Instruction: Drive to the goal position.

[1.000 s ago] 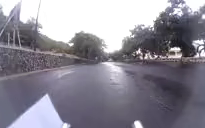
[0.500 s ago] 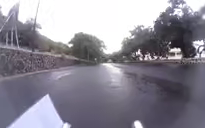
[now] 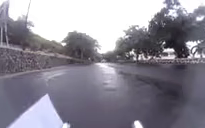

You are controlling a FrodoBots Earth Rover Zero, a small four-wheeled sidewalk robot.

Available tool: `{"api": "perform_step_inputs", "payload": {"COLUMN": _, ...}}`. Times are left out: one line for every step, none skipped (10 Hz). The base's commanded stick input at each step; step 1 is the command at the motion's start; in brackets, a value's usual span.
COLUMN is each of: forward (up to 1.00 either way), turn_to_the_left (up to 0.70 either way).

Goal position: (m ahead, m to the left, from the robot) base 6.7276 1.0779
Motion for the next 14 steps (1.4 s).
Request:
{"api": "perform_step_inputs", "payload": {"forward": 0.5, "turn_to_the_left": -0.06}}
{"api": "perform_step_inputs", "payload": {"forward": 0.5, "turn_to_the_left": -0.42}}
{"api": "perform_step_inputs", "payload": {"forward": 0.5, "turn_to_the_left": -0.3}}
{"api": "perform_step_inputs", "payload": {"forward": 0.5, "turn_to_the_left": -0.06}}
{"api": "perform_step_inputs", "payload": {"forward": 0.5, "turn_to_the_left": 0.0}}
{"api": "perform_step_inputs", "payload": {"forward": 0.5, "turn_to_the_left": 0.0}}
{"api": "perform_step_inputs", "payload": {"forward": 0.5, "turn_to_the_left": -0.11}}
{"api": "perform_step_inputs", "payload": {"forward": 0.5, "turn_to_the_left": -0.25}}
{"api": "perform_step_inputs", "payload": {"forward": 0.5, "turn_to_the_left": 0.0}}
{"api": "perform_step_inputs", "payload": {"forward": 0.5, "turn_to_the_left": -0.03}}
{"api": "perform_step_inputs", "payload": {"forward": 0.5, "turn_to_the_left": -0.48}}
{"api": "perform_step_inputs", "payload": {"forward": 0.5, "turn_to_the_left": -0.5}}
{"api": "perform_step_inputs", "payload": {"forward": 0.5, "turn_to_the_left": -0.2}}
{"api": "perform_step_inputs", "payload": {"forward": 0.5, "turn_to_the_left": 0.0}}
